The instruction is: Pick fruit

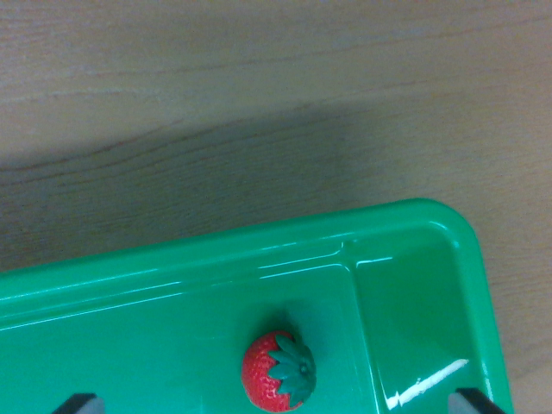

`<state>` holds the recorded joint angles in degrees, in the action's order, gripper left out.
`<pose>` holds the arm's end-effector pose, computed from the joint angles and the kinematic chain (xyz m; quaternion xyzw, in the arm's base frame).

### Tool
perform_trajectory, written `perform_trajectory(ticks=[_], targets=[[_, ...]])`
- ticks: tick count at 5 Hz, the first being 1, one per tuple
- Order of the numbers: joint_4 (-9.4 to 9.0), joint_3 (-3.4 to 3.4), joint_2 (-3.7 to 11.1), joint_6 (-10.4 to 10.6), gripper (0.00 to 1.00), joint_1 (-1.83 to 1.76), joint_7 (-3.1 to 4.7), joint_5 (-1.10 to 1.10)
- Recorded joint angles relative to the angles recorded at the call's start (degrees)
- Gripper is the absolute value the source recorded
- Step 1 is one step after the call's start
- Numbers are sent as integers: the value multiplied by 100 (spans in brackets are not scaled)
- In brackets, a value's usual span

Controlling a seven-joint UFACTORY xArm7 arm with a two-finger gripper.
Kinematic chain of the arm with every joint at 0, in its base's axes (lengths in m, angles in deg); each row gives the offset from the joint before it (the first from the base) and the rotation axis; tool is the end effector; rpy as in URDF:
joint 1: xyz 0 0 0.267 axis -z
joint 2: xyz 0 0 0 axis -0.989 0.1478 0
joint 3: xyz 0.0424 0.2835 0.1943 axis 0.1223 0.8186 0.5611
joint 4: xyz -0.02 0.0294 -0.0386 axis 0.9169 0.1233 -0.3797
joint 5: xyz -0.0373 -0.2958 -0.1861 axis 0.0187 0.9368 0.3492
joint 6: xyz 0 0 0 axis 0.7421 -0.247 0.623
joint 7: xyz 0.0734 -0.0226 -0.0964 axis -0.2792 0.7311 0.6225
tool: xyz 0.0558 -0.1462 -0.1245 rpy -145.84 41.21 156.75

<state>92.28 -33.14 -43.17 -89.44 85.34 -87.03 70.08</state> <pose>0.5418 -0.1103 0.2215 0.9957 -0.0795 0.0076 0.0471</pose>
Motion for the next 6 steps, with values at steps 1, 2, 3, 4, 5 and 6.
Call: perform_trajectory(ticks=[1, 2, 3, 4, 5, 6], targets=[[0, 0, 0, 0, 0, 0, 0, 0], [-166, -13, 129, 271, 0, -14, 4, 20], [-166, -13, 129, 271, 0, -14, 4, 20], [-334, -26, 259, 545, 0, -27, 7, 40], [-334, -26, 259, 545, 0, -27, 7, 40], [-495, -39, 384, 806, 0, -40, 11, 60]])
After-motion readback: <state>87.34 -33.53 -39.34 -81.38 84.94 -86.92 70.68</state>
